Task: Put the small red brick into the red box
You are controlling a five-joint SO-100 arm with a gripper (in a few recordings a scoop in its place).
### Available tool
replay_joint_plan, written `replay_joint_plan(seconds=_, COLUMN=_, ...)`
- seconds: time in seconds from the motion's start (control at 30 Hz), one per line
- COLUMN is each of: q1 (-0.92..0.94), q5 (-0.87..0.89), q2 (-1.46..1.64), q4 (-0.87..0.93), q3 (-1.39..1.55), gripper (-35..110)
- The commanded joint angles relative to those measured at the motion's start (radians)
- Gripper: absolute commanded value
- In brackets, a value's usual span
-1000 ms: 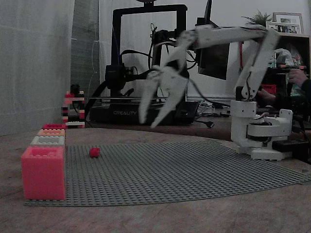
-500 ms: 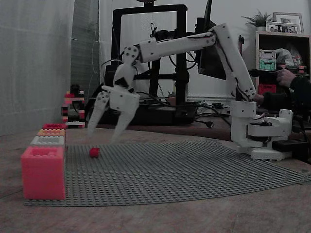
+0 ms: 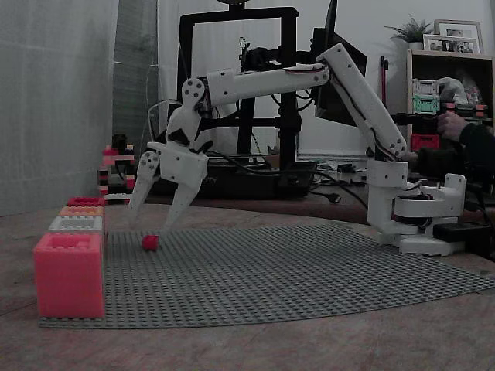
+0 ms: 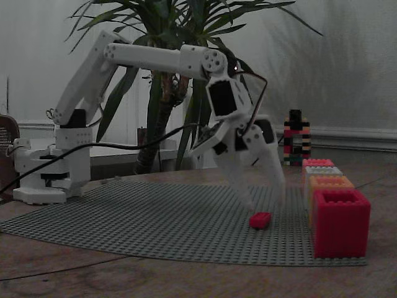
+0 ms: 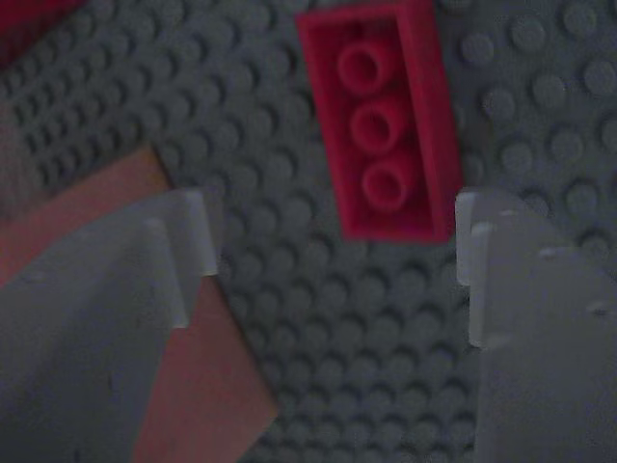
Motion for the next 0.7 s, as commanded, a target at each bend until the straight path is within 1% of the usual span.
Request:
replay_joint_plan(seconds=0.0, q1=0.043, q5=-0.029, q2=0.021, q4=0.014, q3=-0.072, gripper=22)
replay_joint_plan(seconds=0.23, q1=0.08, q5=-0.048, q2=-0.031, q4=0.018, q3=-0.103, gripper=21)
replay_joint_plan(seconds=0.37, q1=0.078, q5=-0.06, q2=-0.069, q4=0.018, q3=-0.129, gripper=21)
replay_joint_plan(seconds=0.67, q1=0.046, q5=-0.028, q2=-0.087, q4=0.046, q3=-0.166, gripper=17)
